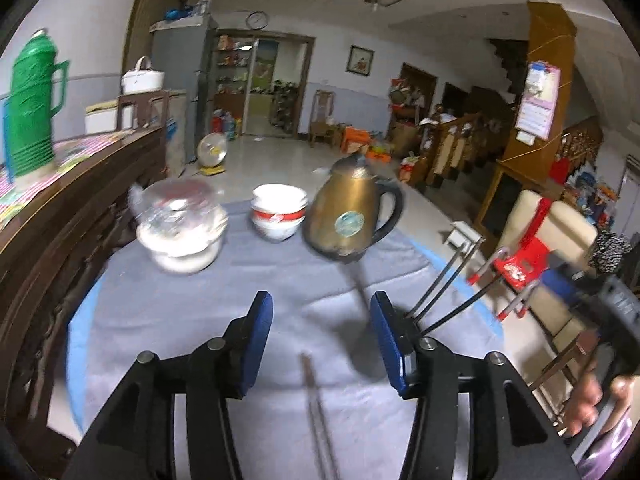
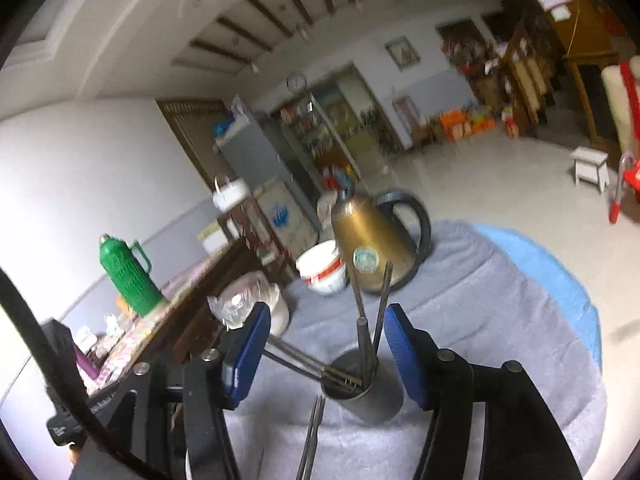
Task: Organize utensils
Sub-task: 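Lower the held chopsticks into the grey cup and open both tools, then lower the right tool to a loose chopstick and pinch it while the left tool pinches another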
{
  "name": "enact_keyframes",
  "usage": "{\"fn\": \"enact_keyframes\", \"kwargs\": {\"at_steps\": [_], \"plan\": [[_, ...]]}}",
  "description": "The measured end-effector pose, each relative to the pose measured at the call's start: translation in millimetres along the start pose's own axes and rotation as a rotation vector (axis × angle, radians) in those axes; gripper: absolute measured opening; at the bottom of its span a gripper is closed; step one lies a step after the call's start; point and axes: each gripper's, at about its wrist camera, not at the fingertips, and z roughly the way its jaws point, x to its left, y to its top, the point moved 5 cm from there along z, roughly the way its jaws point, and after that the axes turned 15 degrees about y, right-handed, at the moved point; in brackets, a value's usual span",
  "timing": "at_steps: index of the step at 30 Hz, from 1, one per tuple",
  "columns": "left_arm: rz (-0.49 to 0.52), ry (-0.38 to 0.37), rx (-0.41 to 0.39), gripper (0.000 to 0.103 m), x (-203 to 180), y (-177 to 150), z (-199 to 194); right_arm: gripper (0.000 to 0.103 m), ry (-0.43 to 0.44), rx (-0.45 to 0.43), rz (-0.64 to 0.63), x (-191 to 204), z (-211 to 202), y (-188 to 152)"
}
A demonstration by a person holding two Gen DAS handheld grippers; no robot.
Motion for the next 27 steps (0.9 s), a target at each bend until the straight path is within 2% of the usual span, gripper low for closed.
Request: {"fn": "enact_keyframes", "kwargs": {"at_steps": [4, 6, 10, 11, 14, 19, 23, 27], "plan": [[0.033, 0.094, 0.088, 0.055, 26.7, -39.2, 17.1, 0.056, 0.034, -0.01, -0.006, 8.0, -15.3, -14.6], [0.034, 0.119, 0.145, 0.055, 35.7, -60.6, 28.6, 0.042, 0.047, 0.041, -0.017, 13.2, -11.4, -26.5], [0.011, 0.147, 0.264, 0.055, 49.5, -102.3, 51.4, 0.035, 0.049, 0.224, -0.035, 22.0, 19.7, -79.9], [0.009, 0.152, 0.288, 0.055, 51.9, -111.4, 54.7, 0.029, 0.039, 0.282, -0.039, 21.3, 32.4, -96.9], [0.025, 0.17, 0.341, 0.055, 54.2, -136.2, 62.8, 0.023, 0.029, 0.414, 0.018, 13.9, 67.4, -140.3], [0.015, 0.159, 0.396, 0.055, 59.2, -159.9, 65.2, 0.02, -0.007, 0.612, 0.048, 8.7, 120.2, -207.3], [0.026, 0.125, 0.412, 0.055, 55.0, -170.3, 64.1, 0.016, -0.035, 0.698, 0.048, 6.8, 141.5, -242.1], [0.001, 0.085, 0.437, 0.055, 56.1, -176.5, 65.9, 0.015, -0.055, 0.741, 0.066, 4.1, 157.8, -256.0]]}}
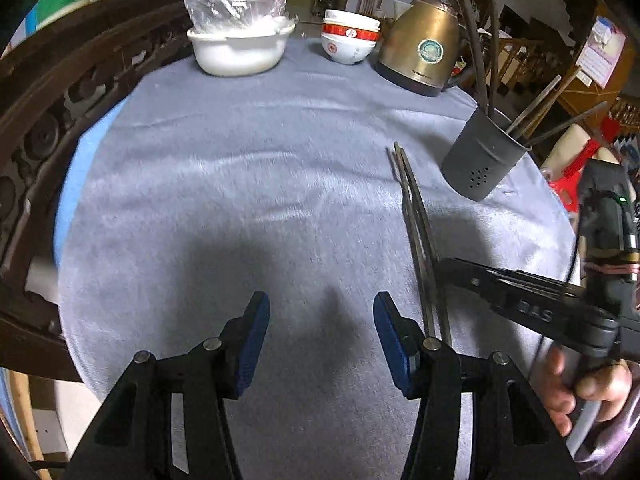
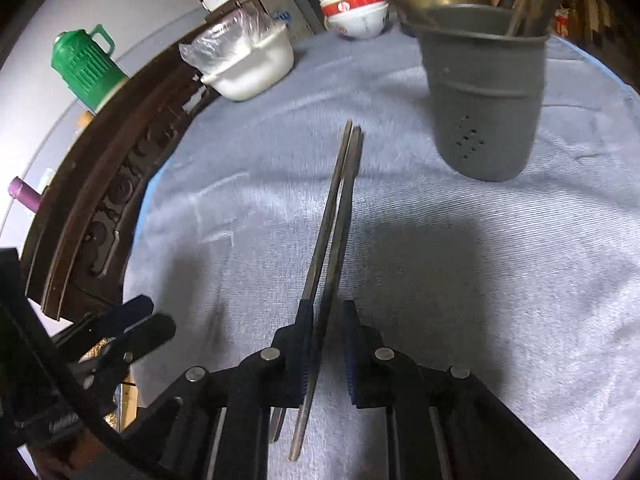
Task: Organize utensils
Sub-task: 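Lower the right tool to a loose chopstick and pinch it while the left tool pinches another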
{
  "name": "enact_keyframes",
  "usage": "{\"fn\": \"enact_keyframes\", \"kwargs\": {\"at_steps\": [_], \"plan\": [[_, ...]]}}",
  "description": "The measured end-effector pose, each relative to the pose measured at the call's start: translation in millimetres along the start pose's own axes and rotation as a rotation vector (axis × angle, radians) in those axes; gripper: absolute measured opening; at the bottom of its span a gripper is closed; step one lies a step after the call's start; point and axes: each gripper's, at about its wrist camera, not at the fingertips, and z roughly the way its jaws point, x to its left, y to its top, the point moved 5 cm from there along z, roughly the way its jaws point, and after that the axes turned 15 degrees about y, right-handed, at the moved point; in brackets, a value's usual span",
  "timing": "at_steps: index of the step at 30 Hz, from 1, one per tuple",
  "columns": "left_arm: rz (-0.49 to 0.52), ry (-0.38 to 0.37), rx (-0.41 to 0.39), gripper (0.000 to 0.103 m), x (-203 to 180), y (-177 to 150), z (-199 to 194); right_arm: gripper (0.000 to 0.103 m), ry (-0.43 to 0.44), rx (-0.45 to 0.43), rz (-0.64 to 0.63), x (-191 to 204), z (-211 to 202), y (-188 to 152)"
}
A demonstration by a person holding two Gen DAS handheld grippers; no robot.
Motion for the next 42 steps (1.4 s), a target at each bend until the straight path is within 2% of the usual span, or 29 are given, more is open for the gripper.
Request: {"fn": "enact_keyframes", "kwargs": {"at_steps": [4, 7, 14, 19, 25, 26, 27, 28, 29, 31, 32, 36, 42], "plan": [[-0.01, -0.026, 0.01, 0.055, 0.2, 0.8, -0.5, 0.014, -0.032, 0.015, -0.002, -1.9, 9.9, 1.6], [0.02, -0.035, 0.013, 0.054, -7.4, 0.9, -1.4, 0.012, -0.048, 0.025, -0.025, -0.6, 7.6, 2.6], [0.096, -0.043, 0.048, 0.053, -35.0, 4.7, 8.8, 0.012, -0.137, 0.01, -0.035, -17.3, -15.6, -0.7], [0.105, -0.074, 0.115, 0.053, -55.0, 15.8, 28.2, 0.012, -0.094, 0.008, 0.019, -40.2, -35.5, -5.5], [0.113, -0.075, 0.161, 0.053, -74.9, 33.2, 51.7, 0.01, -0.041, 0.014, 0.057, -47.3, -41.8, -9.8], [0.113, -0.08, 0.164, 0.051, -78.2, 34.2, 54.0, 0.01, -0.036, 0.015, 0.058, -47.5, -41.8, -11.3], [0.11, -0.073, 0.162, 0.044, -80.3, 35.7, 56.4, 0.01, -0.03, 0.016, 0.056, -47.6, -42.4, -12.5], [0.11, -0.063, 0.15, 0.032, -81.7, 37.8, 57.0, 0.01, -0.026, 0.015, 0.052, -47.6, -43.1, -13.8], [0.107, -0.066, 0.157, 0.03, -82.8, 39.5, 59.0, 0.01, -0.021, 0.013, 0.05, -47.1, -42.7, -14.6], [0.091, -0.11, 0.175, 0.007, -84.5, 41.2, 61.2, 0.01, -0.009, 0.008, 0.05, -47.6, -44.0, -16.6], [0.083, -0.129, 0.183, 0.007, -85.4, 40.9, 62.1, 0.01, -0.006, 0.007, 0.048, -47.9, -44.8, -17.5], [0.104, -0.12, 0.165, 0.007, -87.7, 33.5, 57.0, 0.01, -0.007, 0.01, 0.049, -47.4, -45.4, -19.0], [0.144, -0.136, 0.169, 0.007, -76.7, -1.2, 37.4, 0.009, 0.022, 0.04, 0.07, -42.7, -48.1, -33.3]]}}
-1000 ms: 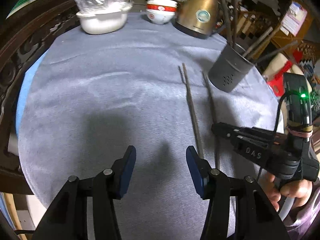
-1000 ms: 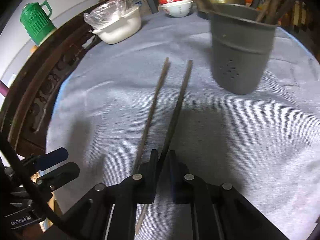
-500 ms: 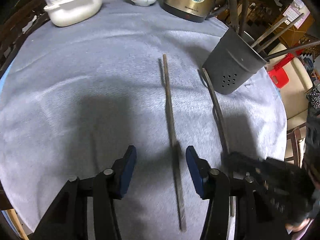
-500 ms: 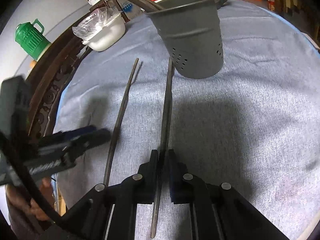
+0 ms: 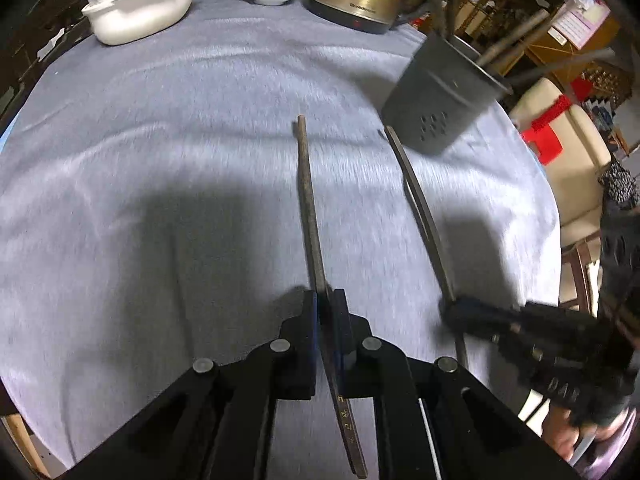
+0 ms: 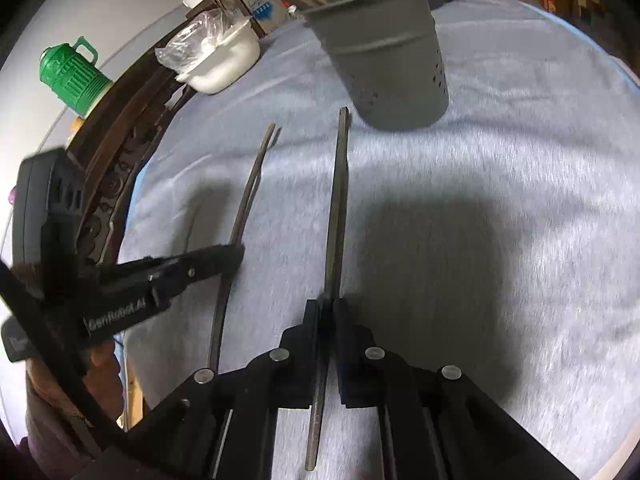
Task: Organize utensils
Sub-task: 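Lower the right tool to a loose chopstick and pinch it while the left tool pinches another, then lift the chopsticks with both tools up over the grey cup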
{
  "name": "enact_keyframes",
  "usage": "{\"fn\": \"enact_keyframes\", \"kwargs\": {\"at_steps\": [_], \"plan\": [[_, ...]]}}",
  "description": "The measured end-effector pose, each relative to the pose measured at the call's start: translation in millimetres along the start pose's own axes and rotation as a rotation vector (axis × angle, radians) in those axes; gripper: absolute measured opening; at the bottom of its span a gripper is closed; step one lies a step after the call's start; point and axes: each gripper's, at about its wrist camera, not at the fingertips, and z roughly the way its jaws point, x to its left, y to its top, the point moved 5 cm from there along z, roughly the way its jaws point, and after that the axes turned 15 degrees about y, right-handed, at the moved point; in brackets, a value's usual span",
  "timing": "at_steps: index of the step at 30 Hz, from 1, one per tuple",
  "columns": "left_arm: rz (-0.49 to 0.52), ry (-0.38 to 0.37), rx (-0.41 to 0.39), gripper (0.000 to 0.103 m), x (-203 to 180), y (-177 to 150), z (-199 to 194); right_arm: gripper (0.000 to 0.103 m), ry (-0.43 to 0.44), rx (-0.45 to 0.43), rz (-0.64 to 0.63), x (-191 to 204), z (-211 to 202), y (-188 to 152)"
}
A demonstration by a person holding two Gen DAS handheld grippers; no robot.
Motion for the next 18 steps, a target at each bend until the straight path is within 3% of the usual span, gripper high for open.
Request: {"fn": "enact_keyframes", "kwargs": {"at_steps": [4, 8, 10, 13, 15, 18], "plan": [[0.025, -0.009, 0.014, 0.007, -0.8, -19.4, -6.3, 0.009, 0.009, 0.038, -0.002, 6.2, -3.2, -16.6], [0.008, -0.035, 0.048, 0.01, 4.1, -15.1, -5.6, 0.013, 0.041, 0.067, 0.034, 6.2, -1.4, -14.3], [-0.01, -0.037, 0.045, 0.024, 10.2, -5.9, -8.6, 0.013, 0.056, 0.042, 0.074, 3.4, -2.6, -3.3], [-0.013, -0.011, 0.009, 0.031, 17.1, 12.6, -12.6, 0.023, 0.037, -0.017, 0.071, 3.0, -6.0, 18.6], [-0.025, -0.005, 0.008, 0.031, 18.8, 26.7, -10.5, 0.036, 0.01, -0.046, 0.062, 3.9, -6.4, 34.0], [-0.031, 0.012, 0.019, 0.031, 19.6, 42.4, -2.4, 0.039, -0.03, -0.083, 0.048, 5.6, -1.7, 53.9]]}}
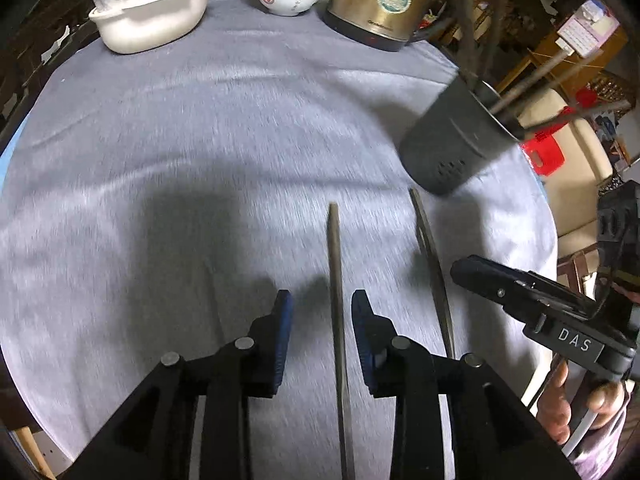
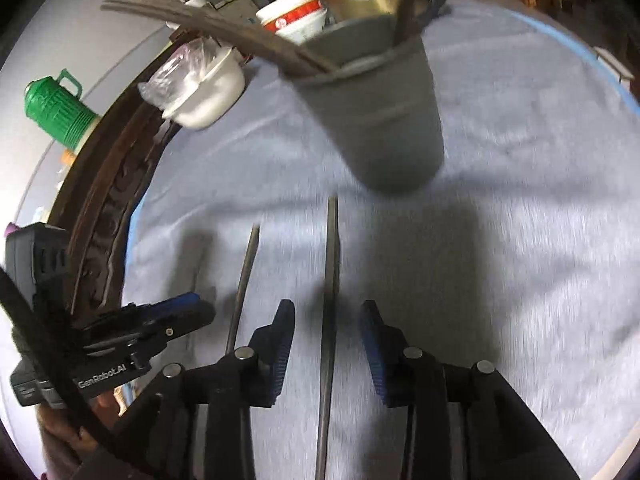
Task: Organize utensils
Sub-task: 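Lift the chopsticks with both tools up over the grey cup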
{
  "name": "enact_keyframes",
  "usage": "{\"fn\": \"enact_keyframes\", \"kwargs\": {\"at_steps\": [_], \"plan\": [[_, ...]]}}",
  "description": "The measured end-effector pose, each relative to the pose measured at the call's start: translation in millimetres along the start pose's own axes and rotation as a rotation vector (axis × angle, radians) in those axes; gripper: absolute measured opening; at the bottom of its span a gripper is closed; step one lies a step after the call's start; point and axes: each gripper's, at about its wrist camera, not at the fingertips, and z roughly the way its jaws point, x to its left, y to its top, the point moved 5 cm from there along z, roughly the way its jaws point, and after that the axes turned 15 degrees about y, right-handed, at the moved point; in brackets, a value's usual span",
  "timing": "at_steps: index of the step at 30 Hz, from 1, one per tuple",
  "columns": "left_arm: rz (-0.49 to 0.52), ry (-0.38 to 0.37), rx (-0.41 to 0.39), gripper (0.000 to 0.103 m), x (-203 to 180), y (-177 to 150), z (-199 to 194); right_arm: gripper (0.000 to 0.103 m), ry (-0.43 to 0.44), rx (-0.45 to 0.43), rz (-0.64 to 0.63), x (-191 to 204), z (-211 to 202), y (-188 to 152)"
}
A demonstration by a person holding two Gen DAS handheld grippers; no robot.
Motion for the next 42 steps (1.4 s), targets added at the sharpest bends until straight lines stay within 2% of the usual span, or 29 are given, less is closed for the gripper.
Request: {"fn": "enact_keyframes", "kwargs": {"at_steps": [3, 5, 8, 9, 13, 19, 23, 24, 25, 27, 30, 32, 35, 42], "plan": [[0.0, 0.034, 0.006, 0.031, -1.7, 8.9, 8.5, 0.036, -0.06, -0.04, -0.024, 1.3, 8.7, 15.5], [-0.003, 0.033, 0.017, 0.031, -0.1, 9.8, 11.7, 0.034, -0.075, -0.031, -0.03, -0.2, 18.1, 20.8], [-0.004, 0.034, 0.014, 0.031, 1.7, 9.9, 11.9, 0.022, -0.103, 0.002, -0.024, -9.8, 30.6, 23.9], [-0.008, 0.026, 0.014, 0.031, 2.1, 10.6, 10.6, 0.018, -0.109, -0.015, -0.034, -11.3, 30.1, 25.9], [-0.008, 0.003, 0.014, 0.031, 8.1, 14.6, 1.9, 0.008, -0.106, 0.015, -0.05, -15.2, 29.1, 25.4], [0.027, 0.03, 0.079, 0.031, -10.4, 25.2, 22.3, 0.008, -0.105, 0.077, -0.043, -20.7, 16.8, 15.6], [0.025, 0.04, 0.063, 0.031, -14.4, 31.3, 24.6, 0.009, -0.064, 0.078, 0.0, -25.2, 18.6, 15.2], [0.024, 0.044, 0.062, 0.027, -13.7, 32.1, 24.9, 0.009, -0.058, 0.074, 0.007, -26.2, 19.5, 16.9], [0.024, 0.056, 0.058, 0.017, -13.1, 33.2, 25.6, 0.009, -0.056, 0.068, 0.008, -26.8, 20.6, 18.6], [0.027, 0.083, 0.052, 0.006, -10.5, 34.9, 28.2, 0.009, -0.059, 0.059, -0.009, -25.8, 22.7, 21.4], [0.006, 0.078, 0.043, 0.006, -8.2, 36.9, 29.0, 0.008, -0.086, 0.06, -0.069, -20.7, 25.6, 22.1], [-0.01, 0.105, 0.026, 0.005, -3.2, 33.4, 22.8, 0.007, -0.098, 0.059, -0.075, -19.3, 24.9, 20.7], [-0.024, 0.102, -0.035, 0.005, 0.2, 29.3, -2.3, 0.007, -0.084, 0.034, -0.098, -10.9, 17.9, 18.6], [-0.038, 0.097, -0.212, 0.005, 8.4, 30.2, -80.9, 0.006, -0.005, -0.11, -0.195, 29.7, -37.3, 24.3]]}}
